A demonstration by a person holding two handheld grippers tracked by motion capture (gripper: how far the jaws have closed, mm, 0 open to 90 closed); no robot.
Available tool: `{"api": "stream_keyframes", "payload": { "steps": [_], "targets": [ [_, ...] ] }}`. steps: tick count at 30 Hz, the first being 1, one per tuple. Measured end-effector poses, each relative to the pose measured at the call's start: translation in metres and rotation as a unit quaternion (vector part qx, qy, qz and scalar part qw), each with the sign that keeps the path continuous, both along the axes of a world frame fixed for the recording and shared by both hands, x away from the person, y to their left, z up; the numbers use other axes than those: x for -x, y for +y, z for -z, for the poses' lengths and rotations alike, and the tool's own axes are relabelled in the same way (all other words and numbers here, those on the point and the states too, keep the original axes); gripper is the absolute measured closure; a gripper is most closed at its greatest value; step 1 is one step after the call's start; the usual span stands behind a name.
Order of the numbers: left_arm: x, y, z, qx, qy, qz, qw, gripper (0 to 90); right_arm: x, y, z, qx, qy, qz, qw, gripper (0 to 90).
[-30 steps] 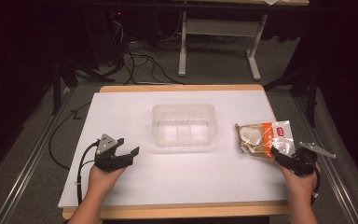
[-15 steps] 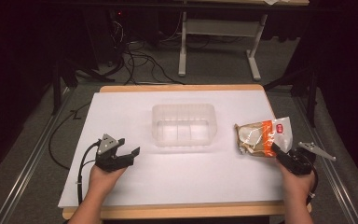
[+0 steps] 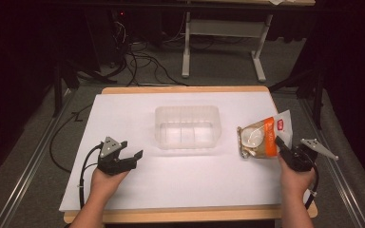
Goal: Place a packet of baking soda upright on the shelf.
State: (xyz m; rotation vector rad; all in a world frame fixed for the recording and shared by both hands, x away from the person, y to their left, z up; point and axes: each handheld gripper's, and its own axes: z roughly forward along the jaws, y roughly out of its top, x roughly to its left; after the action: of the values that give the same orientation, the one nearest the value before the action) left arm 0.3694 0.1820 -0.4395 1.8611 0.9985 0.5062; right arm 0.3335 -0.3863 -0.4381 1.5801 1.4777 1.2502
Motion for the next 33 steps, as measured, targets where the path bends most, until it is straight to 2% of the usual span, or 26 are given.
{"api": "stream_keyframes", "payload": {
  "steps": [16, 33],
  "targets": [
    [0.000, 0.001, 0.000, 0.003, 0.001, 0.003, 1.0000, 28.1, 0.006, 0.021, -0.015, 0.025, -0.023, -0.037, 0.9988, 90.0],
    [0.000, 0.001, 0.000, 0.004, 0.000, 0.003, 1.0000, 28.1, 0.011, 0.030, -0.029, 0.027, -0.051, -0.054, 0.9969, 90.0]
  ]
}}
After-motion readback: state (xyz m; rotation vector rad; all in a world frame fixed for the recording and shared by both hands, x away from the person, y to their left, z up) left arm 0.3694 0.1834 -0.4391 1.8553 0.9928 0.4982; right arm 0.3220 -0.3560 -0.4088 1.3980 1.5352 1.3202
